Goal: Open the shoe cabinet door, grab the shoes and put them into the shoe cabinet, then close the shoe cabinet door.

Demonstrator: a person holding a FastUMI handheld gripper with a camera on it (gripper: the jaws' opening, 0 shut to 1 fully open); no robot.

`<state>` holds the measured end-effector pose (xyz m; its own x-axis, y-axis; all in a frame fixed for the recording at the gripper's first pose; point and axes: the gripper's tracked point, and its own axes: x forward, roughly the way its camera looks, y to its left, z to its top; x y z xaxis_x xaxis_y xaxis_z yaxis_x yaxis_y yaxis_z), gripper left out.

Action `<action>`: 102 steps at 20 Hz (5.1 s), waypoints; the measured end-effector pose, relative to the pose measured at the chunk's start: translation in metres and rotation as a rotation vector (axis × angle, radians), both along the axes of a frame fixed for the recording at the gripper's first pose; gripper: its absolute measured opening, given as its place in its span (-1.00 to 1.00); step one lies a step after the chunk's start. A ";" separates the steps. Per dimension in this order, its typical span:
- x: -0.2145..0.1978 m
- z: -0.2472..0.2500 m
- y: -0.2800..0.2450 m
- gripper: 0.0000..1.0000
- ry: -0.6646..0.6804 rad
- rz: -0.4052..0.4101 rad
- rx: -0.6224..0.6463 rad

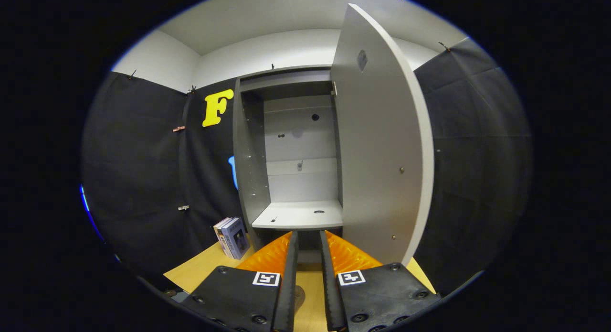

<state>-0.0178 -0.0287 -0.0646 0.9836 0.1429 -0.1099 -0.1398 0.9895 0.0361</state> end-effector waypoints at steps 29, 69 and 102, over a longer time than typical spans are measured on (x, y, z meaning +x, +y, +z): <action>0.052 -0.406 0.115 -0.40 0.522 -0.221 -0.054; 0.114 -0.398 0.083 -0.90 0.547 -0.225 -0.113; 0.364 -0.109 0.111 -0.90 0.222 -0.142 -0.100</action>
